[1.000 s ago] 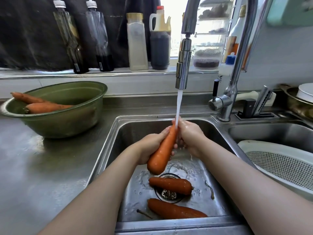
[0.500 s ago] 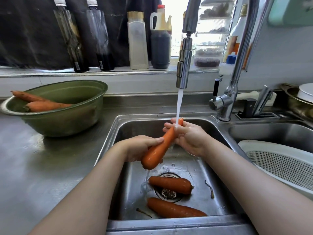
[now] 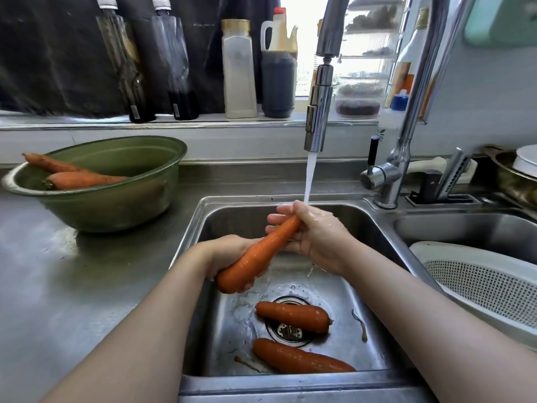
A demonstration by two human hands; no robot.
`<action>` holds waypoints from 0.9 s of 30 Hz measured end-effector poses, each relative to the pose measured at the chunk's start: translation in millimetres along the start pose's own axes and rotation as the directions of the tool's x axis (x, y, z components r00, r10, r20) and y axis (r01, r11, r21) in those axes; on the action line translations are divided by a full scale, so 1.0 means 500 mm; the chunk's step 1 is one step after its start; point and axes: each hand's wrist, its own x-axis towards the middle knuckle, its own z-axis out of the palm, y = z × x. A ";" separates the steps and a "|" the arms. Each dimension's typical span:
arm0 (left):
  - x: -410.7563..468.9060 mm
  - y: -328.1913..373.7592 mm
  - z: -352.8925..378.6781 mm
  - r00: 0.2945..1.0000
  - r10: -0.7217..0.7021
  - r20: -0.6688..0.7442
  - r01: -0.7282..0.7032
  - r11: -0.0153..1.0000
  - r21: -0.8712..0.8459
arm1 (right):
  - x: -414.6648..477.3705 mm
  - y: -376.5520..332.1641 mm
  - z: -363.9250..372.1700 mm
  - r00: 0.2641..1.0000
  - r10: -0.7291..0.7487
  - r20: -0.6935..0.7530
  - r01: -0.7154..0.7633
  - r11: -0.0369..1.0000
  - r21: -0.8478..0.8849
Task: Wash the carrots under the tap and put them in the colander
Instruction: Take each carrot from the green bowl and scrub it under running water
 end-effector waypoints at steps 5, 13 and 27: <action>0.007 0.007 0.009 0.996 -0.035 0.088 0.043 0.995 -0.086 | 0.004 -0.014 -0.025 0.995 0.007 0.098 -0.021 0.990 0.143; 0.001 0.031 0.046 0.967 0.102 0.234 -0.011 0.932 -0.363 | 0.040 -0.023 -0.037 0.952 0.050 -0.302 0.003 0.985 0.172; 0.035 0.050 0.085 0.958 0.254 0.134 -0.170 0.878 -0.448 | 0.038 -0.009 -0.069 0.985 0.072 -0.154 -0.085 0.993 -0.078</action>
